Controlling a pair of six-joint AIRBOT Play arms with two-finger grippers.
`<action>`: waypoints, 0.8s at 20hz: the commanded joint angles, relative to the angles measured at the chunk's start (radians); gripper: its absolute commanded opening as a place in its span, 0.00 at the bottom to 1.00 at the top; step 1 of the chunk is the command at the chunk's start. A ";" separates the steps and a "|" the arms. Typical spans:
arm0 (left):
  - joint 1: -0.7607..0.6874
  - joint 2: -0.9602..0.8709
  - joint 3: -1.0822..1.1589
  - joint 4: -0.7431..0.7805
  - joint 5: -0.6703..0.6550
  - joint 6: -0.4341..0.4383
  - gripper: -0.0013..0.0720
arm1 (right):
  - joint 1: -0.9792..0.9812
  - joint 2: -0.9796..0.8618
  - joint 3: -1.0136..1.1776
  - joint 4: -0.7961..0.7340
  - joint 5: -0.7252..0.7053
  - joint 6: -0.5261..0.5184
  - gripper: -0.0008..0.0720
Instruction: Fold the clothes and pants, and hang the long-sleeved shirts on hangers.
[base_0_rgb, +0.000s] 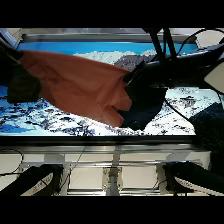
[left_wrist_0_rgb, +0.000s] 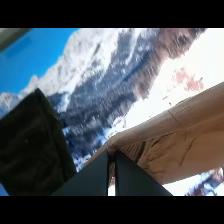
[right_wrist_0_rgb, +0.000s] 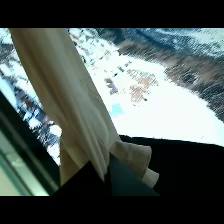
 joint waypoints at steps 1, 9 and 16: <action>0.002 0.077 -0.147 0.013 -0.087 0.031 0.05 | 0.000 0.004 0.014 0.090 0.111 -0.021 0.02; 0.003 0.181 -0.369 0.006 -0.253 -0.038 0.05 | 0.000 -0.032 0.013 0.274 0.148 -0.033 0.02; 0.133 0.019 -0.412 0.042 -0.139 -0.023 0.05 | -0.078 -0.278 0.013 0.259 0.121 -0.151 0.02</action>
